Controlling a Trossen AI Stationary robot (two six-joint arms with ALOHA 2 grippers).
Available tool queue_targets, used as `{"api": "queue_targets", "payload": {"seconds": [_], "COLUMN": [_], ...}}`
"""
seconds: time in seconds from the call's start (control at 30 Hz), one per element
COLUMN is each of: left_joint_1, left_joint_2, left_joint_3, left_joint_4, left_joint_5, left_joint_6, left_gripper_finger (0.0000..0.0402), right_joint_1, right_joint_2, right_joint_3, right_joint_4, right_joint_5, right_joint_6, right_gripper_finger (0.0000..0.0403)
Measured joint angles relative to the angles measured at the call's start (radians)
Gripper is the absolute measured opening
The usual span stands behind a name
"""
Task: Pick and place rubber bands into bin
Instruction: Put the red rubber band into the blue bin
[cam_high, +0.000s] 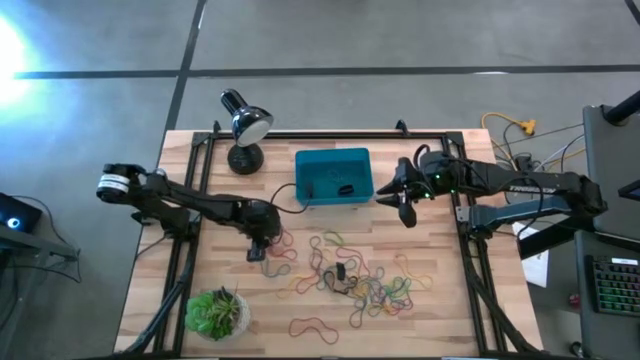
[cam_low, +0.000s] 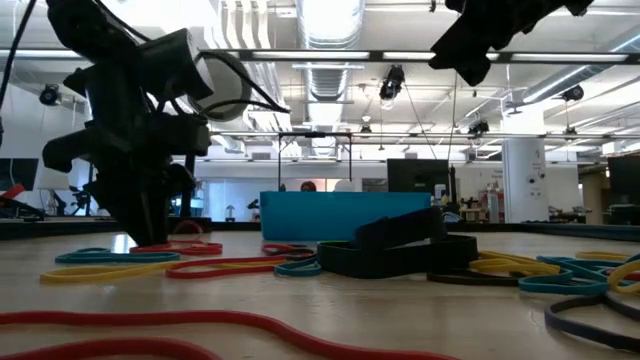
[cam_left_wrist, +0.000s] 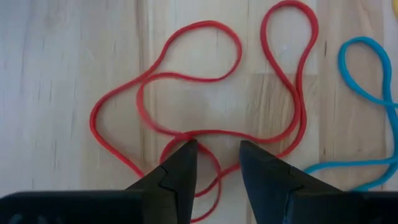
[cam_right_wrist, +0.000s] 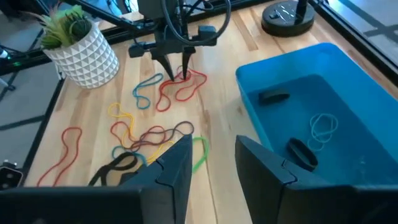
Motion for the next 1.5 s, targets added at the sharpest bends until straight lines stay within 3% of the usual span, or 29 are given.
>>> {"api": "queue_targets", "payload": {"seconds": [0.23,0.6,0.97,1.5], "left_joint_1": [0.000,-0.002,0.000,0.002], "left_joint_2": [0.053,0.024,-0.019,-0.019], "left_joint_3": [0.010,0.016,0.011,-0.012], "left_joint_4": [-0.013,-0.012,-0.048,-0.047], "left_joint_5": [-0.014,-0.069,-0.114,-0.084], "left_joint_6": [-0.004,-0.004,-0.004,-0.030], "left_gripper_finger": [0.0106,0.0050,0.0048,0.0047], "right_joint_1": [0.004,0.004,0.004,0.004], "right_joint_2": [-0.007,-0.006,-0.006,-0.006], "right_joint_3": [-0.006,-0.006,-0.006,-0.006], "right_joint_4": [0.002,0.002,0.002,0.002], "right_joint_5": [0.002,0.002,0.002,0.002], "right_joint_6": [0.021,0.018,0.018,0.021], "right_gripper_finger": [0.0102,0.0093,0.0082,0.0076]}}
